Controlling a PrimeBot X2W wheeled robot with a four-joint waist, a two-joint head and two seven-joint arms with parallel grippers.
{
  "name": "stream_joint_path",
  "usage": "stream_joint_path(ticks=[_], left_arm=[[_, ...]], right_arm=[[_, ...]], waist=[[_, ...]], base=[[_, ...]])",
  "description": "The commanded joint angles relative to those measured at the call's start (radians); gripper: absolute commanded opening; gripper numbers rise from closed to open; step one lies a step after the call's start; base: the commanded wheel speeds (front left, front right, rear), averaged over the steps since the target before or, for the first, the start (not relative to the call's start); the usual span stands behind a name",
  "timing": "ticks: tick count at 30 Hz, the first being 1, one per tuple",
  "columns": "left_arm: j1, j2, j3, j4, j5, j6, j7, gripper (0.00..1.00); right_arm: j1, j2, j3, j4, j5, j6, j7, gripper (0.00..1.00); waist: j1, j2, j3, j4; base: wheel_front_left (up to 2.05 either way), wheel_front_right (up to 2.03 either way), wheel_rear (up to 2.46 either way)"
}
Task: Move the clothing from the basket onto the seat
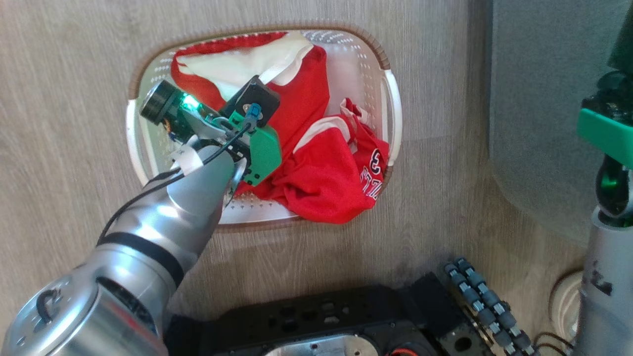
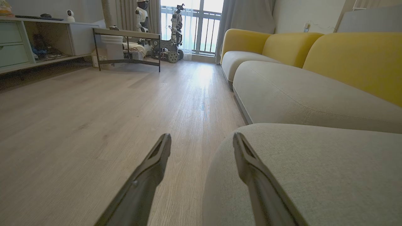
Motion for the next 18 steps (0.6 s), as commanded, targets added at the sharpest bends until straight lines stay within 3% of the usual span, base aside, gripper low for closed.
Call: stream_joint_path(ticks=[1,9,18], left_arm=[[0.039,0.012,0.002,-0.026,-0.018,-0.002,-0.014,0.00],[0.084,0.012,-0.012,-0.128,-0.100,-0.049,-0.048,0.00],[0.155,0.012,0.010,-0.249,-0.164,-0.112,-0.054,0.00]], right_arm=[[0.018,-0.007,0.012,-0.022,0.004,0.000,-0.005,1.00],[0.059,-0.007,0.023,0.065,-0.011,0.000,-0.005,1.00],[0.165,-0.007,0.023,0.198,-0.035,0.000,-0.005,1.00]], waist=[[0.0000,0.0000,-0.028,0.010],[0.0000,0.0000,-0.177,0.053],[0.0000,0.0000,-0.432,0.113]], base=[[0.00,0.00,0.00],[0.00,0.00,0.00],[0.00,0.00,0.00]])
